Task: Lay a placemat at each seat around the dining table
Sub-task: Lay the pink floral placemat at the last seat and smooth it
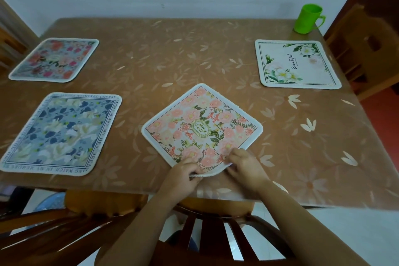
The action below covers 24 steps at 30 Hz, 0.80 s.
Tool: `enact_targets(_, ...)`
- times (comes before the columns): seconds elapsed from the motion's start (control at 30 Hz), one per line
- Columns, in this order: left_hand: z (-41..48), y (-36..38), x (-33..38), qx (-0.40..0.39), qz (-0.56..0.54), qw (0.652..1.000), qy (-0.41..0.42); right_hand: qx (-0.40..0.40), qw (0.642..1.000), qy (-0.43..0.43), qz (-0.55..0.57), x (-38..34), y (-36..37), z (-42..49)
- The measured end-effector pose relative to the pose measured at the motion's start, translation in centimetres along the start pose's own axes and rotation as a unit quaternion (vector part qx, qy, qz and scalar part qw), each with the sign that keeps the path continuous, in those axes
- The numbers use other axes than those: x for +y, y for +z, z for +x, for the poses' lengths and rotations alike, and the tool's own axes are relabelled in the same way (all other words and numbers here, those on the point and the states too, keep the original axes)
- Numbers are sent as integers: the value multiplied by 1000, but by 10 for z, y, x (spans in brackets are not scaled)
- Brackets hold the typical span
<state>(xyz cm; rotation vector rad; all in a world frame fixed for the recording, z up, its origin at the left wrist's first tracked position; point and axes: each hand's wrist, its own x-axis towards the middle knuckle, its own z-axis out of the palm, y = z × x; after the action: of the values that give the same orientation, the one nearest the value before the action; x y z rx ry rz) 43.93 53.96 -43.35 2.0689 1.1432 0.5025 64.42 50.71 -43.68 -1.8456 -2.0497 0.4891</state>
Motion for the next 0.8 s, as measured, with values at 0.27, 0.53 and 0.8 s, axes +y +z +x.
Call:
enact_targets(0.27,0,7,5,-12,16,1000,12,13,1000,-1,4,-1,-1,7)
enact_targets(0.53,-1,-2,-13,-31,60,998,13,3,1000,-10,-23,-8,10,-8)
enact_targets(0.8,2,-11,-44,-46,169,983,-51,-45,997,-8,-61,0,22,-20)
